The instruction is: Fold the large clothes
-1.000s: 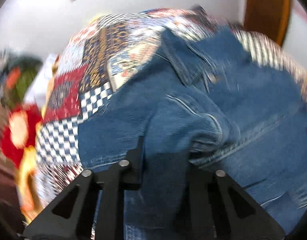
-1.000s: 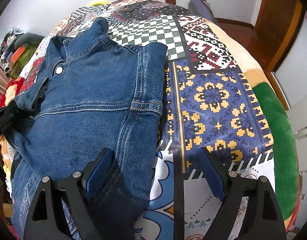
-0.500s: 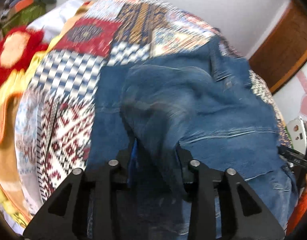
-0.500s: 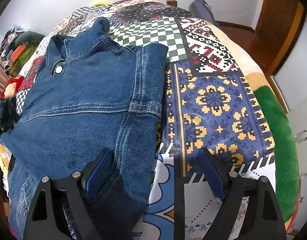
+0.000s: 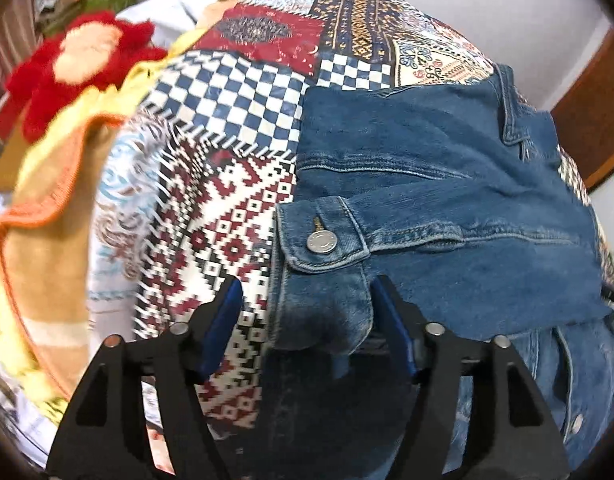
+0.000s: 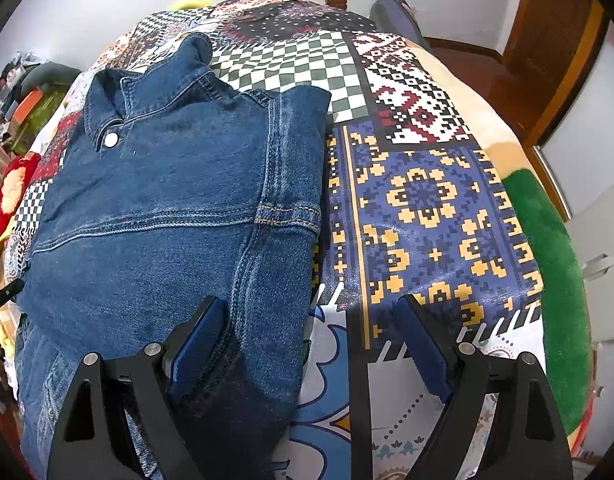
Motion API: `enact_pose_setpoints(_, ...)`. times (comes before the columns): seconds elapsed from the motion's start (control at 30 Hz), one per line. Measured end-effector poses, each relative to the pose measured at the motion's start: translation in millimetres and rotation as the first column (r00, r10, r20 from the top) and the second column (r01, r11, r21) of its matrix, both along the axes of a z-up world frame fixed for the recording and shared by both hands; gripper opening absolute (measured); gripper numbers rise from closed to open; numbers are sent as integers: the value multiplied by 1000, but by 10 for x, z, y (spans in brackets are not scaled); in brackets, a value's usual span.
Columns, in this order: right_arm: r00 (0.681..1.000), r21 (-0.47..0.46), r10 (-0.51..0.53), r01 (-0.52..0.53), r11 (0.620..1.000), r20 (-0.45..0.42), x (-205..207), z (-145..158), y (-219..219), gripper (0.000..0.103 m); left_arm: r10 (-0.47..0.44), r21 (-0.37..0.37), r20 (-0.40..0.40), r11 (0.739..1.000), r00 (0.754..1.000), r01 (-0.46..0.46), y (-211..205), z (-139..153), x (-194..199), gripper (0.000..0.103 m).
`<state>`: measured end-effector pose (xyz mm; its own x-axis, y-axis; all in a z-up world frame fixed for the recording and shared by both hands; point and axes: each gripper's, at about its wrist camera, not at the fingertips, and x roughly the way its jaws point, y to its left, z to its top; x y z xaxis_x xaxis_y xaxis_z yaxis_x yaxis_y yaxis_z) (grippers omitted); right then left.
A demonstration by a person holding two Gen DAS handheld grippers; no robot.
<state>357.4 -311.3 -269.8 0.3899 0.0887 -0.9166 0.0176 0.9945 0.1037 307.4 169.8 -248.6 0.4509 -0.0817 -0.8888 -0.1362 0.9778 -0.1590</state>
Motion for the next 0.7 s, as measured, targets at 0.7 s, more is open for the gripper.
enact_pose_setpoints(0.7,1000,198,-16,12,980,18,758,308,-124,87,-36,1,21,999,999,36,226,122,1073,85)
